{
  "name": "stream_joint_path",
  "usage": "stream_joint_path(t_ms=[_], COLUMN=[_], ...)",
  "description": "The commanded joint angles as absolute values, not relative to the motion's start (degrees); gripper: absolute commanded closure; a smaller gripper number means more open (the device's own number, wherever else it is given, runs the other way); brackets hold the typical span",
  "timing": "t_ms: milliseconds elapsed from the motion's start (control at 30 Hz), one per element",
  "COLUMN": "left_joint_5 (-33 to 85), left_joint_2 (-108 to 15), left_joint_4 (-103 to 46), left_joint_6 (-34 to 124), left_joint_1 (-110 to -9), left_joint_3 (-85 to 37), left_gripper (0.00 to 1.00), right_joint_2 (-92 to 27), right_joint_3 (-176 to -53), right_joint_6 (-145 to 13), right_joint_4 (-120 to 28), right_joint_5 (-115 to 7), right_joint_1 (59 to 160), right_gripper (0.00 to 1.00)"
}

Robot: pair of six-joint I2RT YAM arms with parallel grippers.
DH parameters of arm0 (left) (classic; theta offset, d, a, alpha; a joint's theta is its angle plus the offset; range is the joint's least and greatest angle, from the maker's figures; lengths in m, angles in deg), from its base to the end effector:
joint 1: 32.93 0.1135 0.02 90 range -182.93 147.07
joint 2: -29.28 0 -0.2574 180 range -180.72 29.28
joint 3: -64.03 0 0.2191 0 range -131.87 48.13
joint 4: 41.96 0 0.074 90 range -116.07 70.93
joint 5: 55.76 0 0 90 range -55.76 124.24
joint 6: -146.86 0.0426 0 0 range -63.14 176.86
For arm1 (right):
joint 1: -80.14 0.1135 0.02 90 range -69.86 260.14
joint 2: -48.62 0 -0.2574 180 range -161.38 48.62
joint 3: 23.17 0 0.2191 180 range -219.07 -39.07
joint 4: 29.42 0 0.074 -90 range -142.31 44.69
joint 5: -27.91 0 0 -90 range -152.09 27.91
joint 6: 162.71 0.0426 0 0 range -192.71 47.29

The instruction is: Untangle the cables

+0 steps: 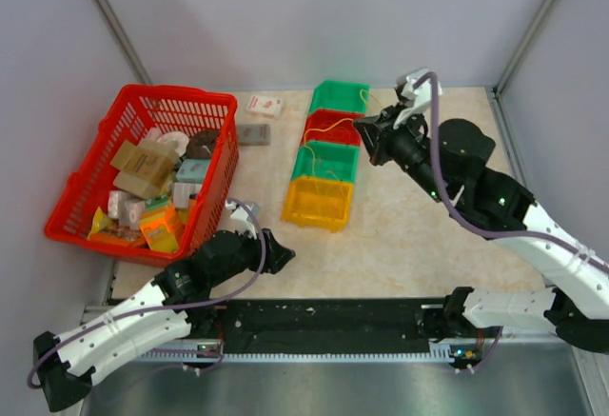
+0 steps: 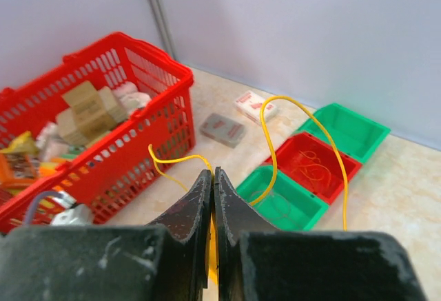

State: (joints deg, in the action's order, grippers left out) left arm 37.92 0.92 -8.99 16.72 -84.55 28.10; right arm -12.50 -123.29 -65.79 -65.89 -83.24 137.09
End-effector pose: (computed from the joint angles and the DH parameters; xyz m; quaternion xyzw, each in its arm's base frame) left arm 0.0741 -0.0892 0.2147 0.0674 0.8423 -0.3645 0.3913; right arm 0.1108 0.1421 0.4818 -0.1672 0.6719 0.2680 0.6699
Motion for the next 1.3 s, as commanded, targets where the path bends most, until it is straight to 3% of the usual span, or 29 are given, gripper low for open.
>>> stream_joint_path(t_ms=[0,400,833,1067,1267], left_joint_5=[37.49,38.11,38.02,36.97,37.67], left_joint_2=[1.25,2.21,2.75,1.6,3.35], left_joint_4=[-11.48,-10.6,-10.24,-11.04,-9.37], left_joint_6=[17.31,18.1,17.75,17.31,17.22], left_joint_1=[-84.26,-84.26,-84.17,-84.17,-84.17], left_joint_3=[26.07,25.72,26.07,25.81,25.63], left_gripper=[0.38,0.37,0.37,0.37,0.37], right_joint_2=[-15.62,-17.82,-15.71,-23.78,-34.68], right_joint_3=[-125.9,-119.58,-101.22,-99.62,-102.43], right_joint_6=[-69.63,-66.03,-58.91,-52.6,-47.31], right_joint_4=[-64.74,-62.81,-61.84,-58.86,-57.53], right_joint_5=[-85.3,-79.15,-68.78,-56.22,-55.32], right_joint_1=[134.46,130.41,130.41,128.05,127.86], right_gripper=[1.0,1.0,1.0,1.0,1.0])
